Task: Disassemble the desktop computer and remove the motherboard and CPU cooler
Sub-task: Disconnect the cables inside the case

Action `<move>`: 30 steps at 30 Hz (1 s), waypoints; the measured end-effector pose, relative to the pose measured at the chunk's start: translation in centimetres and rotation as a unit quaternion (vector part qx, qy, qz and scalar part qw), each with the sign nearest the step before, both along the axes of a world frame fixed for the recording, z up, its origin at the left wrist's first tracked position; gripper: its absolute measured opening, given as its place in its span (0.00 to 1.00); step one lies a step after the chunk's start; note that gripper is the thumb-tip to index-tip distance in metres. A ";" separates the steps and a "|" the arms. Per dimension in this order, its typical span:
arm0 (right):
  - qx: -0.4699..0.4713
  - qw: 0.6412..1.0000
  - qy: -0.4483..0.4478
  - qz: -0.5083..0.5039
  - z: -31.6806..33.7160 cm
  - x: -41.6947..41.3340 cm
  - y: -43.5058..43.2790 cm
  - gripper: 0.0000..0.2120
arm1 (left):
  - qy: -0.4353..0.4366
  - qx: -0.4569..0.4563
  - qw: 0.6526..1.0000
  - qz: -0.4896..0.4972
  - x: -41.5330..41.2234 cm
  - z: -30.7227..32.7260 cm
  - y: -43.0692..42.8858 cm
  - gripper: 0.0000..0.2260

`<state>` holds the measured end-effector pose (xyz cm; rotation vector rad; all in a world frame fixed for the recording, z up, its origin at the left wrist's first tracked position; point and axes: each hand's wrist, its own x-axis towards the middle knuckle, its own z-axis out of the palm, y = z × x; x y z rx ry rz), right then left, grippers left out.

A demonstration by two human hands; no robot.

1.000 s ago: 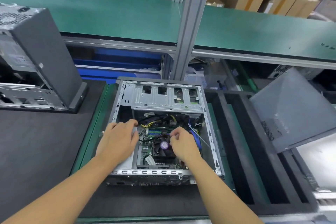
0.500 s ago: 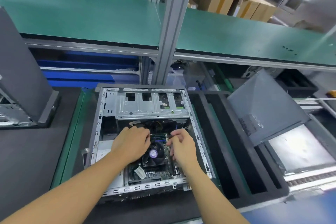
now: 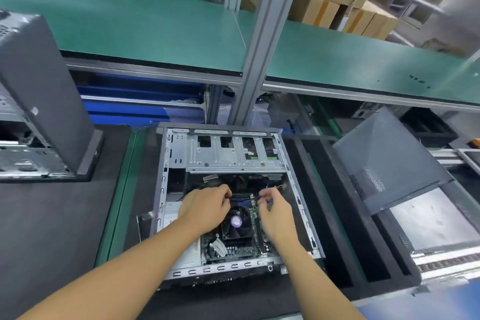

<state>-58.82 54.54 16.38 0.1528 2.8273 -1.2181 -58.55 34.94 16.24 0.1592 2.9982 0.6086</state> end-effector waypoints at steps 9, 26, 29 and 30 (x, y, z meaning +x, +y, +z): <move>-0.011 0.992 -0.094 -0.085 -0.5 -0.3 0.8 0.19 | 0.014 -0.073 0.997 -0.018 0.8 0.2 0.3 0.13; 0.220 0.969 0.103 0.031 0.1 -0.1 -1.3 0.16 | 0.084 0.231 0.961 0.126 4.7 1.3 -3.3 0.08; 0.055 0.995 0.042 0.076 0.8 0.7 -4.1 0.07 | 0.101 0.273 0.941 0.176 6.6 2.3 -5.0 0.07; -0.033 0.997 -0.009 0.063 1.1 0.9 -5.3 0.08 | 0.110 0.275 0.937 0.185 7.3 2.6 -5.6 0.07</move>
